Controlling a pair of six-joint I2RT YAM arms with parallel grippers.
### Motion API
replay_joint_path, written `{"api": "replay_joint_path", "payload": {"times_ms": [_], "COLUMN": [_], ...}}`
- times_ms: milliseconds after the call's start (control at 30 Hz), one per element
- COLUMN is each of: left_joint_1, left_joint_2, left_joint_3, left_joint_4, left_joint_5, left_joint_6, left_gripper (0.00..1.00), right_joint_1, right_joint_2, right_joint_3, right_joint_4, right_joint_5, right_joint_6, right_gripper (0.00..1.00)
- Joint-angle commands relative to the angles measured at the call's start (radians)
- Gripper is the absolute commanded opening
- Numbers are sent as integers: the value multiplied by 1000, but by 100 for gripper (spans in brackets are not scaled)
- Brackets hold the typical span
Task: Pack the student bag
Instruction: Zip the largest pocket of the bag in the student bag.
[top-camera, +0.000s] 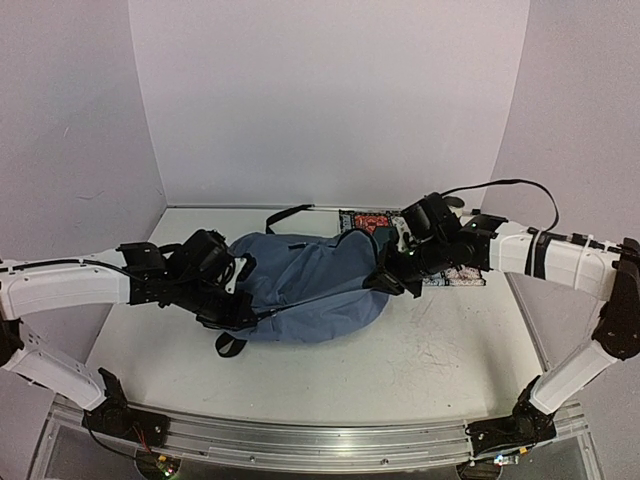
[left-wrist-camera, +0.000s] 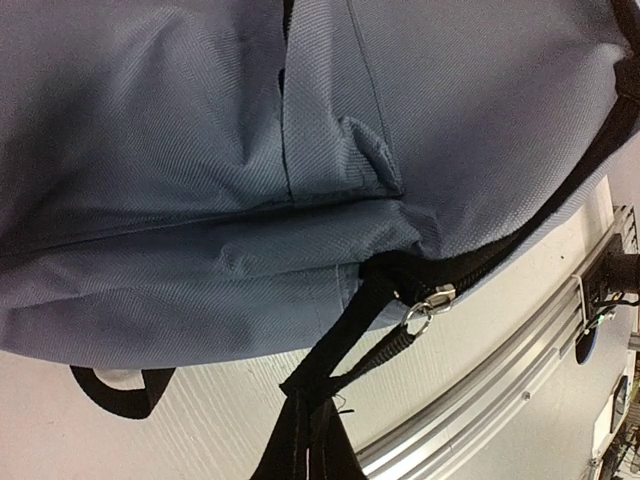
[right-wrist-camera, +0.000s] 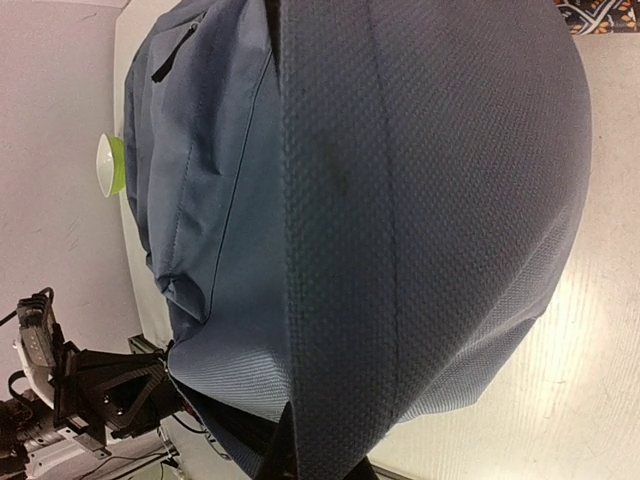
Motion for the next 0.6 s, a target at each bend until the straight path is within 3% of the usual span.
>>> {"api": "replay_joint_path", "payload": {"times_ms": [0, 133, 333, 433, 567], "left_joint_1": [46, 45, 46, 46, 46], "left_joint_2": [-84, -158, -253, -340, -464], "left_joint_3": [-66, -59, -193, -258, -275], "left_joint_4": [-265, -157, -59, -61, -78], "left_joint_5": [-152, -135, -55, -61, -144], "left_joint_6": [-91, -108, -136, -196, -248], "left_gripper": [0, 0, 0, 0, 5], "right_joint_1": [-77, -77, -75, -74, -75], "right_joint_2": [-73, -71, -94, -127, -199], "right_joint_3": [-27, -46, -99, -127, -159], "right_joint_4": [-47, 34, 114, 119, 109], "right_joint_5": [145, 57, -74, -100, -9], "right_joint_6": [-89, -144, -195, -232, -267], "right_gripper": [0, 5, 9, 22, 32]}}
